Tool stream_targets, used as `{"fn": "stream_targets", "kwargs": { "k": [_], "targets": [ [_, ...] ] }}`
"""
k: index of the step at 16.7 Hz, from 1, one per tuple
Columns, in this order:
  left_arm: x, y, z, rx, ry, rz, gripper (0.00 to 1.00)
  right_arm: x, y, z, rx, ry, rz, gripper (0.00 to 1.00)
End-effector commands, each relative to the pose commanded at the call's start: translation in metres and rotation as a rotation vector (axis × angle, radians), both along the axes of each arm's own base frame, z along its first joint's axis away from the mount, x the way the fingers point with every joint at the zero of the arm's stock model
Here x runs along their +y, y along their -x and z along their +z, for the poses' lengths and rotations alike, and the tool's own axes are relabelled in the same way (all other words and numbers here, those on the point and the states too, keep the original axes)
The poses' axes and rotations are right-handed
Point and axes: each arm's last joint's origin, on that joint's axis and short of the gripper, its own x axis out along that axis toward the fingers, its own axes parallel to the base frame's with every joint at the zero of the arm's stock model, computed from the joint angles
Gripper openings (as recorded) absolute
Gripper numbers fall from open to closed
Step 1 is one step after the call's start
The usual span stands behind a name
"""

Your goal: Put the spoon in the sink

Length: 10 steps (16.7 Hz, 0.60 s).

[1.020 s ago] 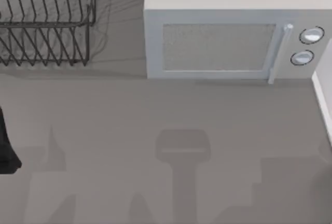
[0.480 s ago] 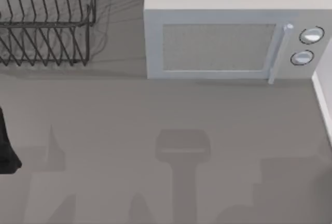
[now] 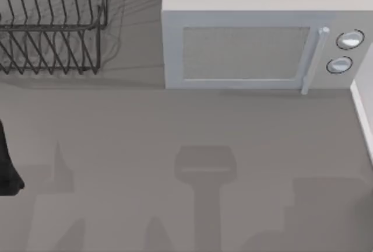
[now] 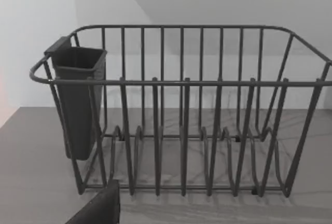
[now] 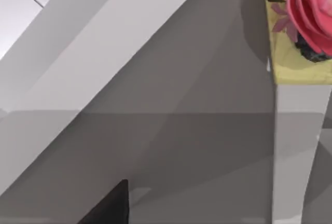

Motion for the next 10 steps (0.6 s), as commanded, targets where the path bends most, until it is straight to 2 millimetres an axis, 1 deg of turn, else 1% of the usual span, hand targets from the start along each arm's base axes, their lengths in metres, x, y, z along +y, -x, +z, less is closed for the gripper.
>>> {"fn": "stream_targets", "kwargs": {
  "k": [1, 2, 4, 6, 10],
  "targets": [
    [0.000, 0.000, 0.000, 0.000, 0.000, 0.000, 1.00, 0.000, 0.000, 0.000, 0.000, 0.000, 0.000, 0.00],
    [0.000, 0.000, 0.000, 0.000, 0.000, 0.000, 1.00, 0.000, -0.002, 0.022, -0.020, 0.022, 0.009, 0.00],
    [0.000, 0.000, 0.000, 0.000, 0.000, 0.000, 1.00, 0.000, -0.004, 0.025, -0.022, 0.022, 0.008, 0.00],
    [0.000, 0.000, 0.000, 0.000, 0.000, 0.000, 1.00, 0.000, -0.008, 0.039, -0.028, 0.023, 0.009, 0.00],
    [0.000, 0.000, 0.000, 0.000, 0.000, 0.000, 1.00, 0.000, -0.007, 0.081, 0.004, 0.020, 0.009, 0.00]
  ]
}}
